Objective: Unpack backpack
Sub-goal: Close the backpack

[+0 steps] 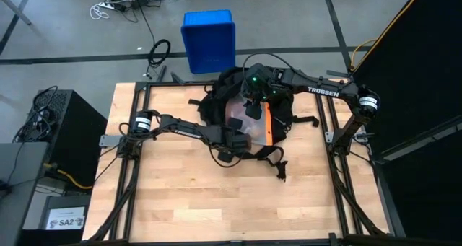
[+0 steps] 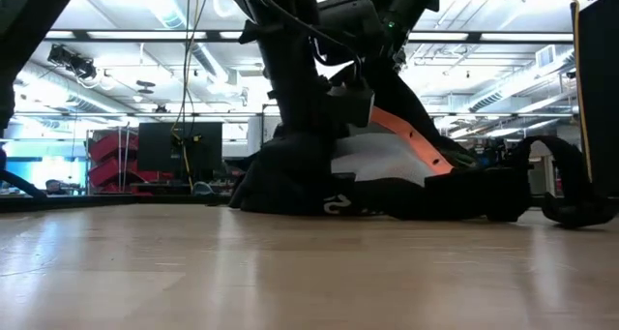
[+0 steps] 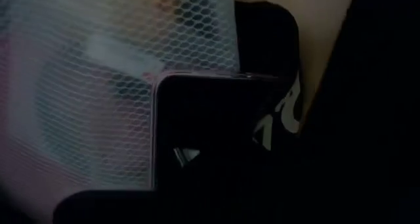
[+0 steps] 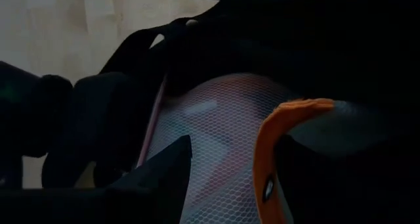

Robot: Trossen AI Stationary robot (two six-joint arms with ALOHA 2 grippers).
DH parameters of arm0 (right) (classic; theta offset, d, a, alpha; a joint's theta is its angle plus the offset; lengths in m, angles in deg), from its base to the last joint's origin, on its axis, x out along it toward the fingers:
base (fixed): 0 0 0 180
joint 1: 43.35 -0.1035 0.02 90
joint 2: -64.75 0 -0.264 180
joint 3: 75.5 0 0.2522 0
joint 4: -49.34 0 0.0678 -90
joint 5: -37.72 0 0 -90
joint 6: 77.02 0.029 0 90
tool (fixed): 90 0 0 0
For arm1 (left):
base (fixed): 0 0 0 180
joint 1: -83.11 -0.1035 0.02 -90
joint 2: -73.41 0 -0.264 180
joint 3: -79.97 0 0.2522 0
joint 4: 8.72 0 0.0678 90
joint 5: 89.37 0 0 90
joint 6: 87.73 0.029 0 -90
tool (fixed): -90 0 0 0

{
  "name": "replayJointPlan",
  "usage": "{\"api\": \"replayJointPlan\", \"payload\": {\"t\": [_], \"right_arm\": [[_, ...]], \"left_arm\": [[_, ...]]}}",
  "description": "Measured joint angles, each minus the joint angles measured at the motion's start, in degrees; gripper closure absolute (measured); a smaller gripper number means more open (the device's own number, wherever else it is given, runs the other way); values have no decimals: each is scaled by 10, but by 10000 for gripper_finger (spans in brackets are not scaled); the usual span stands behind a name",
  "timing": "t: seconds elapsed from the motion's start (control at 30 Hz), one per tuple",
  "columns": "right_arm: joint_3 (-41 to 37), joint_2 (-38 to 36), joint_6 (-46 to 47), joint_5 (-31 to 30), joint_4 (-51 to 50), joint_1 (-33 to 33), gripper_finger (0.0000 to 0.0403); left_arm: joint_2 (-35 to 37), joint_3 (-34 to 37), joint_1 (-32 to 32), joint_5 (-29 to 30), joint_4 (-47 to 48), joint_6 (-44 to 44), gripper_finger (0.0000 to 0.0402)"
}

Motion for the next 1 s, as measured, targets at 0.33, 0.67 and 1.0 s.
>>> {"api": "replayJointPlan", "payload": {"t": [0.33,0.67,1.0], "right_arm": [[0,0,2,17,0,-15,216],[0,0,4,82,29,-83,218],[0,0,-5,66,31,-121,220]], "left_arm": [[28,-25,97,-59,113,-102,402],[181,-26,186,55,200,-240,401],[234,-19,207,-60,135,-228,401]]}}
